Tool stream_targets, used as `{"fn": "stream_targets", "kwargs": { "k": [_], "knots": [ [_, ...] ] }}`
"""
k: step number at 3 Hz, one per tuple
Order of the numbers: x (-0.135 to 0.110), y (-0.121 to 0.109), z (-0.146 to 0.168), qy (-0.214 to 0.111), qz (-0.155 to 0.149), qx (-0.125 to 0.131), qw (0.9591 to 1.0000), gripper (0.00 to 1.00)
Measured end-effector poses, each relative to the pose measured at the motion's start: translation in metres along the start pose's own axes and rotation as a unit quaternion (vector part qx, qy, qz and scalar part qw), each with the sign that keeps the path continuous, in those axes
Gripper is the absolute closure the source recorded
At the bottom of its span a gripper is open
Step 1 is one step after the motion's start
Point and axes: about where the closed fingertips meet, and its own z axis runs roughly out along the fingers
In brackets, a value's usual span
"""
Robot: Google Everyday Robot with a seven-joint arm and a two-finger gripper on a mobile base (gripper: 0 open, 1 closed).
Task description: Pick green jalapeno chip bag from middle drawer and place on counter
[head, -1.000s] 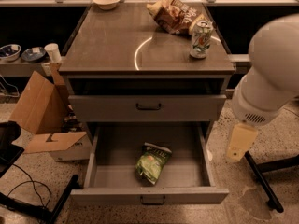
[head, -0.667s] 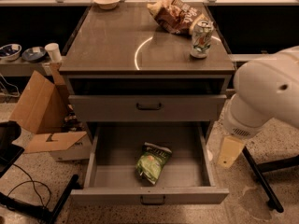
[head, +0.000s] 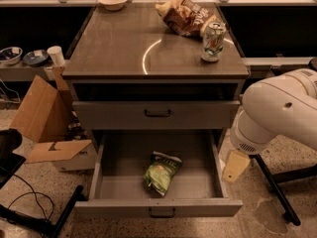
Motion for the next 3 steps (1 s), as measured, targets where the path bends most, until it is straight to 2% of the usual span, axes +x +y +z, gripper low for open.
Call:
{"fn": "stream_targets", "kwargs": {
  "k": [1,2,3],
  "knots": [
    [-0.022,-0.002,0.050,0.003,0.006,-0.010,0.9999,0.00],
    [-0.048,-0.011,0.103,-0.023,0.023,-0.022,0.9992,0.00],
    [-0.079,-0.011,0.156,-0.053,0.038,-0.048,0.9967,0.00]
  ]
}}
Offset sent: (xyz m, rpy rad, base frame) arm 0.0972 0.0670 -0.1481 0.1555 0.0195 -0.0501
